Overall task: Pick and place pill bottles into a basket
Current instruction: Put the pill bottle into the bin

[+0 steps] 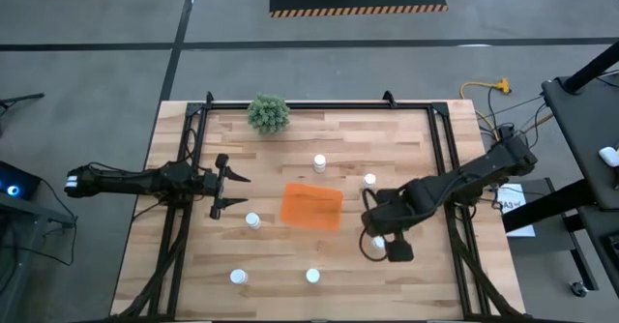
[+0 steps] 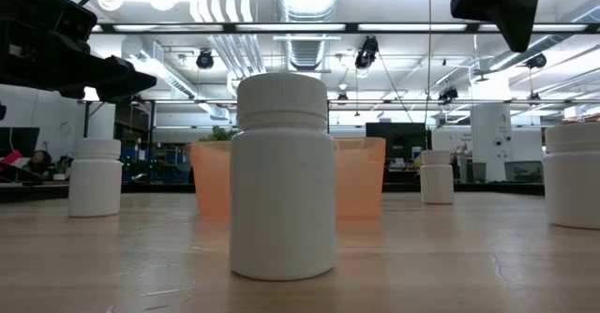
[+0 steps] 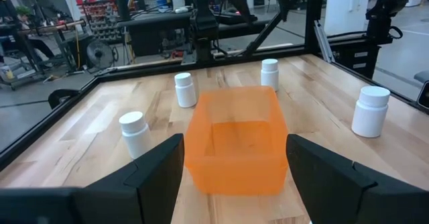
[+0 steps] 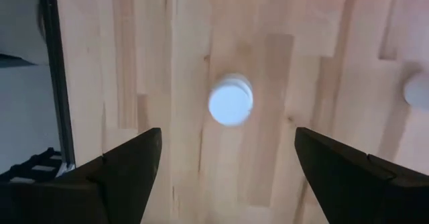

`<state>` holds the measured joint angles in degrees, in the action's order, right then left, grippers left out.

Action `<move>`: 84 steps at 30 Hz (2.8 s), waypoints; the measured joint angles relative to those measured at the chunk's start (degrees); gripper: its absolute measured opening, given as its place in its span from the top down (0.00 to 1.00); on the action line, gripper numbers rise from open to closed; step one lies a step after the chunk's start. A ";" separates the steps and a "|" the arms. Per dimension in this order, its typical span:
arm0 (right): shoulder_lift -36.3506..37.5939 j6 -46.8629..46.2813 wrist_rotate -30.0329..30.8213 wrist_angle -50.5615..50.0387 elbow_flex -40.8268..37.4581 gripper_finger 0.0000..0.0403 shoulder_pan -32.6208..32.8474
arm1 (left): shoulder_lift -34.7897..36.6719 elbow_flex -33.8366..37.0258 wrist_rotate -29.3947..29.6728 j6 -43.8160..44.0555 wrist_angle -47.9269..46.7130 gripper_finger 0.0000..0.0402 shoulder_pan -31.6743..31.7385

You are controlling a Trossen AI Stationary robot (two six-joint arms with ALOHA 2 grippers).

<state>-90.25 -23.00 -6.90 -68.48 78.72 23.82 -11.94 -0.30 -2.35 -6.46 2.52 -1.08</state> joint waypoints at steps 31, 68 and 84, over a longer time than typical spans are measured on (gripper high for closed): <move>-5.61 -4.02 8.62 11.32 -6.35 0.18 6.92 | -0.01 0.00 0.00 0.00 -0.04 0.39 -0.01; 1.66 -8.35 11.46 24.22 -21.62 0.18 6.88 | 0.04 0.00 -0.01 0.00 -0.05 0.39 -0.01; 1.24 -8.57 11.46 24.29 -21.64 0.27 6.88 | 0.00 0.00 -0.02 0.00 -0.03 0.39 0.00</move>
<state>-89.01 -31.57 4.56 -44.18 57.08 30.70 -11.94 -0.30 -2.37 -6.46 2.50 -1.09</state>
